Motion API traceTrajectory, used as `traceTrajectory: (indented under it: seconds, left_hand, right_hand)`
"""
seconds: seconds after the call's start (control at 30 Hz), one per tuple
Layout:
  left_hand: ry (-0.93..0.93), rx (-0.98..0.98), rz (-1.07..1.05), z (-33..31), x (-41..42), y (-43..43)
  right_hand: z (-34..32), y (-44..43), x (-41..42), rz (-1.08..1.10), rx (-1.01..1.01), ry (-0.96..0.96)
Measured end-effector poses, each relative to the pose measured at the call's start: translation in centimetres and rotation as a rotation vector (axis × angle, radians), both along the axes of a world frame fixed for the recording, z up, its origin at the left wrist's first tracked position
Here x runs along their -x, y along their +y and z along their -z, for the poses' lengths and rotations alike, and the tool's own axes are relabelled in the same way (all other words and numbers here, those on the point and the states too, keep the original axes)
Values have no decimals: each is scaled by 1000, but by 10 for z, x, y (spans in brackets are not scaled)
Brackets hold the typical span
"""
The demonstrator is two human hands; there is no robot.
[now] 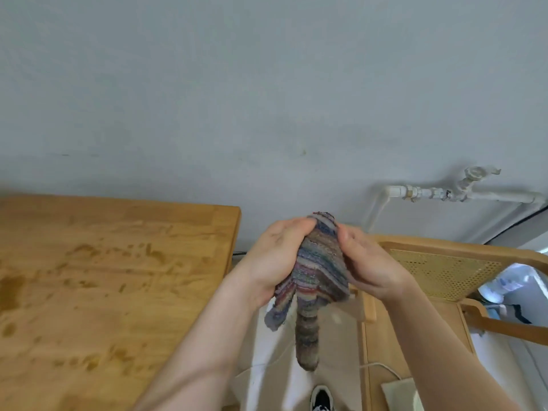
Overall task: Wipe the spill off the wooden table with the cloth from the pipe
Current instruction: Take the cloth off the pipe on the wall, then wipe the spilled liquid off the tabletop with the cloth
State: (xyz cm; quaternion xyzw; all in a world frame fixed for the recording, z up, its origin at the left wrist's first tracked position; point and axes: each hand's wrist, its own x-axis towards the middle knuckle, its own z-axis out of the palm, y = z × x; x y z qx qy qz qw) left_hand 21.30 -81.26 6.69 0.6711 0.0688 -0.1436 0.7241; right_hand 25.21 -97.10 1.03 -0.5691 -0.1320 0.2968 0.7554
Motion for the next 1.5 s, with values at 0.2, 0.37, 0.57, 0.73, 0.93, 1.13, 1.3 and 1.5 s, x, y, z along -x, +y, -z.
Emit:
traceTrajectory:
  seconds: [0.2,0.37,0.57,0.73,0.93,1.13,1.3,1.5]
  left_hand:
    - [-14,-5,-186,-10,67,73]
    - [-5,-169,-298,15,120,134]
    - [7,-224,-401,48,174,177]
    - [8,-305,-462,63,209,210]
    - [-170,-349,-551,43,236,253]
    - [53,-314,-479,68,265,270]
    - [297,-1018,-167,183,285,273]
    - [303,-1147,-250,235,286,261]
  right_hand:
    - [-1,30,31,-216,193,-23]
    - [-7,73,64,13,-54,131]
    - [1,152,107,199,133,123]
    - [17,189,129,185,341,-169]
    - [13,210,162,180,192,-332]
    - [44,217,192,104,333,-404]
    - [134,221,208,-272,1002,-765]
    - [184,256,247,-671,937,-1263]
